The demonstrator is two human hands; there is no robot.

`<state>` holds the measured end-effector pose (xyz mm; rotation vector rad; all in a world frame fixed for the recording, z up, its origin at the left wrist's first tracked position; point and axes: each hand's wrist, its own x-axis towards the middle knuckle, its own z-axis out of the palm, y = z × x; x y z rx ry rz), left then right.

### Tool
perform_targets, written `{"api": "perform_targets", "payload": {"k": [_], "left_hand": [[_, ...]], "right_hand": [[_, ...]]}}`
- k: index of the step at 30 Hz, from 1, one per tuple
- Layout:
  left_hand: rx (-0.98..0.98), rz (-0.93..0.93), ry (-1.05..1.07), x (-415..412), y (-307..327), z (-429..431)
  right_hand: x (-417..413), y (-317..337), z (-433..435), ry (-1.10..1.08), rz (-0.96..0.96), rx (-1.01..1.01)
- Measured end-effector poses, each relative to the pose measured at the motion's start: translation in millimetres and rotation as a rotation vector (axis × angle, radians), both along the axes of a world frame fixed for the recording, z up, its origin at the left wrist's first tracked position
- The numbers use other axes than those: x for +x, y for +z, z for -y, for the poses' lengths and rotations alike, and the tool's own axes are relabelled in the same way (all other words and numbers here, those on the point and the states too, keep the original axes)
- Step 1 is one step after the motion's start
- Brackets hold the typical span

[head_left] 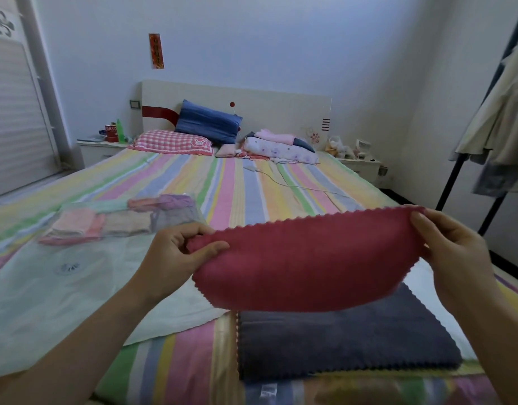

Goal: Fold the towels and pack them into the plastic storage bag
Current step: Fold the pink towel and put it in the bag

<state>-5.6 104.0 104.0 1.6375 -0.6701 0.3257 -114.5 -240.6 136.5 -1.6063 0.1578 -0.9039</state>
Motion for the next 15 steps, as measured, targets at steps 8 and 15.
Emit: {"api": "perform_targets", "payload": {"k": [8,15], "left_hand": [[0.3,-0.11,0.044,67,-38,53],[0.908,0.084,0.338,108,-117,98]], "right_hand": [[67,-50,50,-0.192,-0.322,-0.111],[114,-160,98,-0.201,-0.751,-0.181]]}}
